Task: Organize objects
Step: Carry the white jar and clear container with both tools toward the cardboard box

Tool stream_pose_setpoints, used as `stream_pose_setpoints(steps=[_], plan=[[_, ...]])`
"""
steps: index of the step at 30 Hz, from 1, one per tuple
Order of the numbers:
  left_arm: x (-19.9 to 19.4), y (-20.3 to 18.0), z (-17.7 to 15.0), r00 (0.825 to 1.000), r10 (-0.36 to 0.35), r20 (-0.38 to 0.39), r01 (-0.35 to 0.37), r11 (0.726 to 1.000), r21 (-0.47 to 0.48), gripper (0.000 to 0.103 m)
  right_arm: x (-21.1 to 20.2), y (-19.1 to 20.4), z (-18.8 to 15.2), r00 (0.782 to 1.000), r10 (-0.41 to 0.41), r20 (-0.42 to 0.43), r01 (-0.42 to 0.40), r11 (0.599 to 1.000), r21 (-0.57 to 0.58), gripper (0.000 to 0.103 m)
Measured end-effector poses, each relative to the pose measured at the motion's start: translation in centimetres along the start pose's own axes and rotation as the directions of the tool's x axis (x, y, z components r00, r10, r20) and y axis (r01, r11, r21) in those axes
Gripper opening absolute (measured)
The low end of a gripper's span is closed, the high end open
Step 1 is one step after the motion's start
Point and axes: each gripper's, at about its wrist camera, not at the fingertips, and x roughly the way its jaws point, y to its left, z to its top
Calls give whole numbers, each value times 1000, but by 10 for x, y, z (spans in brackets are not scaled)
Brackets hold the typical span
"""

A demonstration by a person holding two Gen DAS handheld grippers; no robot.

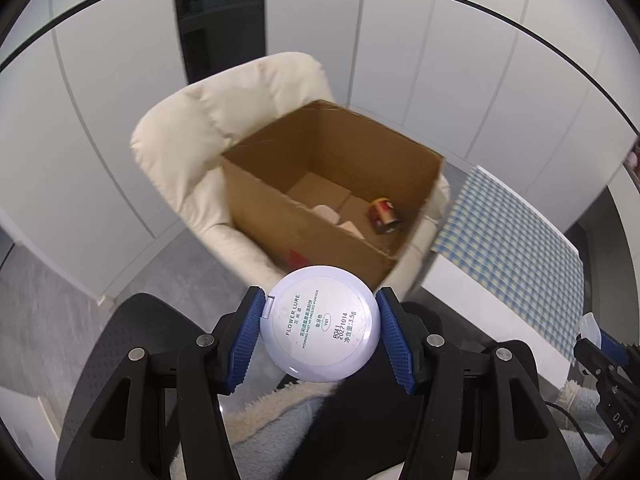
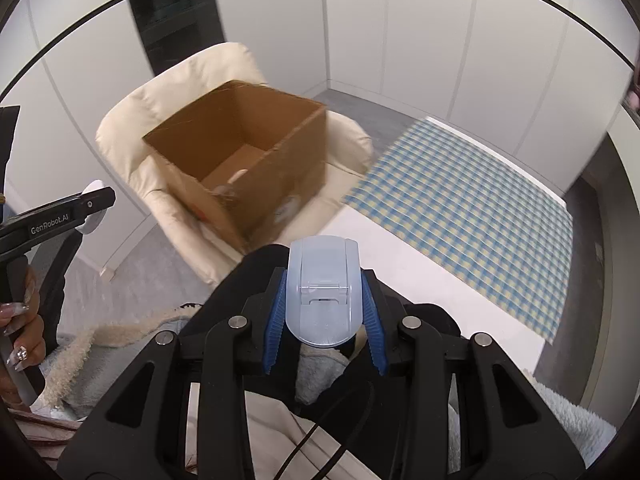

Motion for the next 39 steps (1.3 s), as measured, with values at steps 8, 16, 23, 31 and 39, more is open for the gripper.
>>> stream_pose_setpoints(steps=[8, 16, 23, 31, 39], plan=[[2, 19, 10, 999, 49, 11, -49, 999, -16, 57, 22, 23, 16, 999, 46, -21, -47, 998, -52, 38], [26, 15, 40, 997, 72, 40, -72, 997, 6, 58, 50, 33, 37, 996, 81, -24, -83, 994, -74, 37], [50, 3, 75, 996, 60, 59, -60, 998, 4, 58, 83, 51, 75, 996, 82, -20, -84, 986, -143, 37], [87, 1, 101, 998, 47, 30, -47, 999, -15, 58, 120, 72, 117, 995, 101, -22, -104, 972, -210, 37], [132, 12, 118, 998, 60, -26, -61, 996, -60, 58, 172, 84, 146, 990, 124, -74, -137, 966, -219, 37]])
